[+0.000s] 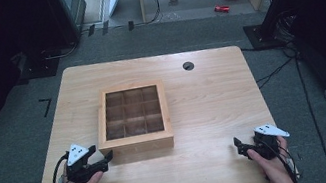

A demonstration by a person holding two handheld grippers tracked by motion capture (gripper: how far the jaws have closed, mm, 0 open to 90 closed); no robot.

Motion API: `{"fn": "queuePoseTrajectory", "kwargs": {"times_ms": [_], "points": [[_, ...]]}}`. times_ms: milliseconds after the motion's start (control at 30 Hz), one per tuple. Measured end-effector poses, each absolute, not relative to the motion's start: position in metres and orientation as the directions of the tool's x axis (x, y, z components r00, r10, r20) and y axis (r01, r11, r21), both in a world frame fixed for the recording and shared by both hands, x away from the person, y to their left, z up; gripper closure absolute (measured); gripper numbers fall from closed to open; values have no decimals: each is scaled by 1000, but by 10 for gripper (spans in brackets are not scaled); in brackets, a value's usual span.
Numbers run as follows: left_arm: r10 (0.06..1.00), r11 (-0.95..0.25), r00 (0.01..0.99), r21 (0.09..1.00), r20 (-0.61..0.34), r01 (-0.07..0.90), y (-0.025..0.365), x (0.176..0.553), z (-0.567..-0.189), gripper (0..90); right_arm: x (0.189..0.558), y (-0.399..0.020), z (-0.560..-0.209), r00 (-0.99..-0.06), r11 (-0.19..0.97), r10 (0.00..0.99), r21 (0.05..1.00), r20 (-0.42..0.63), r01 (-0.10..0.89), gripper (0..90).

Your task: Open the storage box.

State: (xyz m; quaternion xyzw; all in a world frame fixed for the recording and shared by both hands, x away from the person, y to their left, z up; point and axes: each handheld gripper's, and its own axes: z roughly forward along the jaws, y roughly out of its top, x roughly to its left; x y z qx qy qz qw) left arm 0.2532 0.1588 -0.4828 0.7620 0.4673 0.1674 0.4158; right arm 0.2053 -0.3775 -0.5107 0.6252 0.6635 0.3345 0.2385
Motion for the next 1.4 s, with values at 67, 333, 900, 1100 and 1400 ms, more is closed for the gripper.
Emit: {"fn": "queuePoseTrajectory", "kwargs": {"times_ms": [67, 333, 900, 1100, 1400], "points": [[813, -271, 570, 790, -118, 550, 154, 258, -482, 361, 209, -367, -500, -128, 10, 987, 762, 95, 648, 150], [790, -296, 597, 765, -140, 572, 158, 265, -478, 342, 215, -321, -484, -219, 92, 974, 782, 57, 616, 150], [783, -266, 599, 780, -168, 566, 163, 264, -474, 385, 233, -217, -471, -404, 201, 913, 807, 50, 555, 149], [785, -271, 598, 778, -163, 567, 162, 264, -473, 387, 235, -195, -471, -441, 222, 896, 807, 52, 547, 149], [788, -287, 599, 777, -140, 560, 161, 263, -470, 390, 241, -177, -475, -462, 239, 885, 803, 52, 547, 149]]}}
